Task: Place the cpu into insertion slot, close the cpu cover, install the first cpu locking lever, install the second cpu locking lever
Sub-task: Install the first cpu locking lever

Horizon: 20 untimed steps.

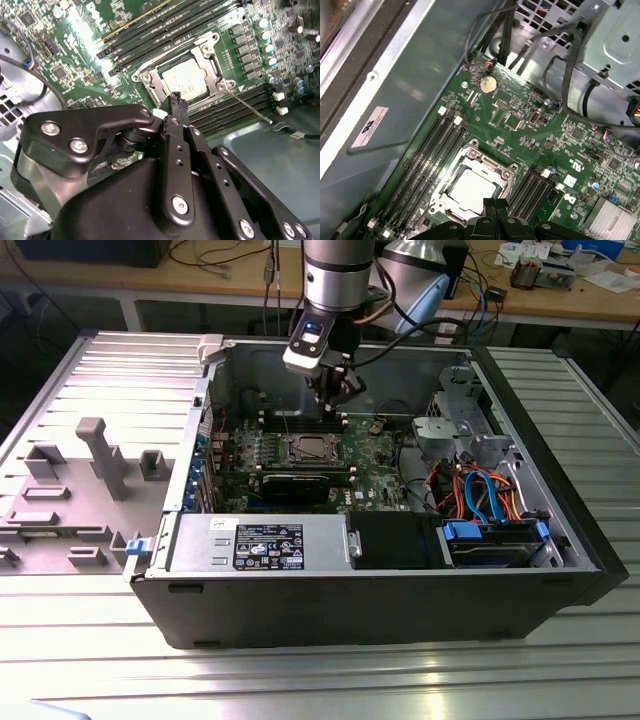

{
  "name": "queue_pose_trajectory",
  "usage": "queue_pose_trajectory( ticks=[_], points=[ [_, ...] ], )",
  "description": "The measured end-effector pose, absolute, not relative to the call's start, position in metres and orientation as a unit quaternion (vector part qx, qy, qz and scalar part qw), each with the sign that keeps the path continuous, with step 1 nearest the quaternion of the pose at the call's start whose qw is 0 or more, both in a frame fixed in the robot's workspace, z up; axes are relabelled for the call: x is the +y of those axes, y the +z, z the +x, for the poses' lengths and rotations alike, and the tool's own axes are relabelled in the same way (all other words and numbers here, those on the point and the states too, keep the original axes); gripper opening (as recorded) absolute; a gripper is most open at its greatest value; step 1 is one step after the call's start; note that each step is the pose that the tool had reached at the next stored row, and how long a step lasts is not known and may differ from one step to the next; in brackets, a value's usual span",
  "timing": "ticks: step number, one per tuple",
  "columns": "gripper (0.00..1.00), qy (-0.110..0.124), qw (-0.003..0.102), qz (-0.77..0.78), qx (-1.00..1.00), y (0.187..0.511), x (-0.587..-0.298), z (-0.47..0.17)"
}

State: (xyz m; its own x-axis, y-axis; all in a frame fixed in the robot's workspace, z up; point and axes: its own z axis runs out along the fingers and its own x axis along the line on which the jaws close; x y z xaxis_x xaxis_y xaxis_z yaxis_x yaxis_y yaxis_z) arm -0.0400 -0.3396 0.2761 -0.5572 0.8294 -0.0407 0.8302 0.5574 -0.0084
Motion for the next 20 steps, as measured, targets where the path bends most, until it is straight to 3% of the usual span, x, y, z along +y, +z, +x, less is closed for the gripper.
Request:
queue_pose_trajectory(
  ticks=[20],
  points=[
    [0.11,-0.011,0.018,0.342,0.939,0.2760,-0.3396,-0.0409]
  ],
)
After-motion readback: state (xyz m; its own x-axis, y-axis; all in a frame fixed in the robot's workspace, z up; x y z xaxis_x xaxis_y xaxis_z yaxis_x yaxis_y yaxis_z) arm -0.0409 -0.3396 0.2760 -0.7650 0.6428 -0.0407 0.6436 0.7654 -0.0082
